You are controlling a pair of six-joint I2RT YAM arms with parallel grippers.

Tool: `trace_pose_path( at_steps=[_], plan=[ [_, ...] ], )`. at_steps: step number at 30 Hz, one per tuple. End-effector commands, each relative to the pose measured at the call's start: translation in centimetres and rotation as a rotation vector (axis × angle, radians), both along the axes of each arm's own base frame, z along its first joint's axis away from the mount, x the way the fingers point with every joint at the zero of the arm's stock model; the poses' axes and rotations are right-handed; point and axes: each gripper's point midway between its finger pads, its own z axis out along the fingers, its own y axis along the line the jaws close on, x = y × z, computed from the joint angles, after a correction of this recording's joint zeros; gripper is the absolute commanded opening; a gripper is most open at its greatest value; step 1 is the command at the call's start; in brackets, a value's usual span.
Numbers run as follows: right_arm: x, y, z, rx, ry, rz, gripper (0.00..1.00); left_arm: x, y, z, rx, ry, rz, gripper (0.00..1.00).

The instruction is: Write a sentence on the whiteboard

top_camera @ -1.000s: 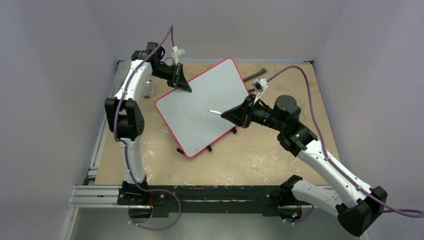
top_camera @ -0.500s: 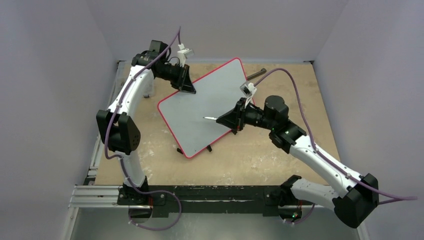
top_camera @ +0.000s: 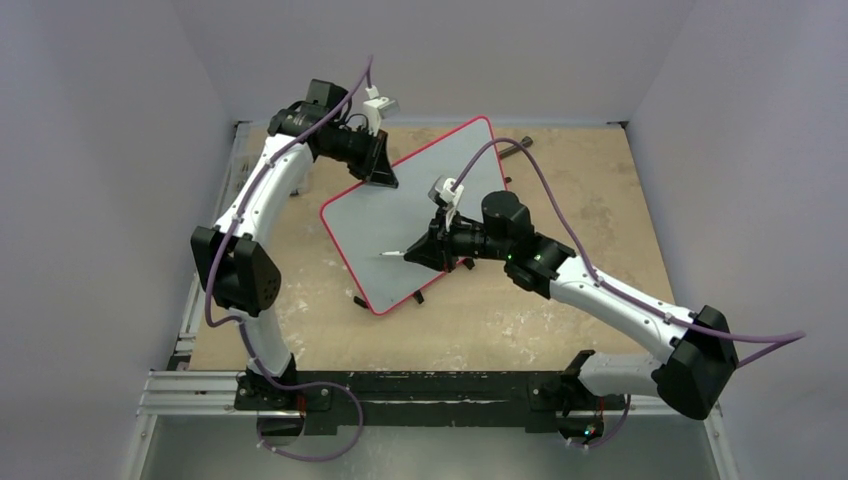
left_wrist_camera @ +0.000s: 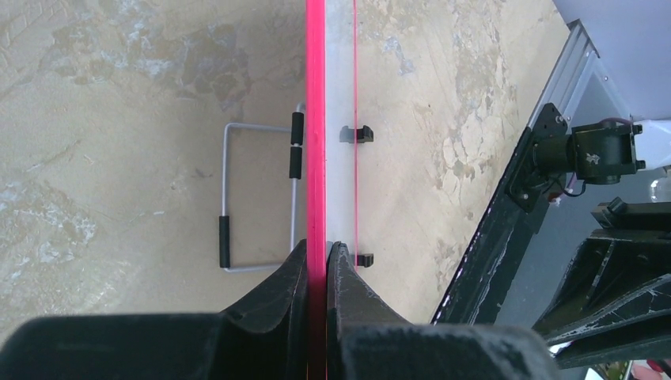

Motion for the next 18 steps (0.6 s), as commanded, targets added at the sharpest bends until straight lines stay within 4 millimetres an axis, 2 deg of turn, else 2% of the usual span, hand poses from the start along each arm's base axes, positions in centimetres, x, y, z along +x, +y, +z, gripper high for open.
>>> trace_pose_path(
  at_steps=[1, 14, 18],
  plan=[
    [1.1, 0.5, 3.5, 0.068, -0.147, -0.009, 0.00, 0.1, 0.9, -4.5, 0.202, -0.042, -0.076, 0.00],
    [1.5, 1.6, 5.7, 0.106, -0.226, -0.132, 0.00, -0.1, 1.5, -4.5, 0.233, -0.062, -0.063, 0.00],
    [2.2, 2.1, 5.4, 0.106, -0.240, -0.170, 0.00, 0.3, 2.2, -4.5, 0.278, -0.080, -0.025, 0.00]
  ],
)
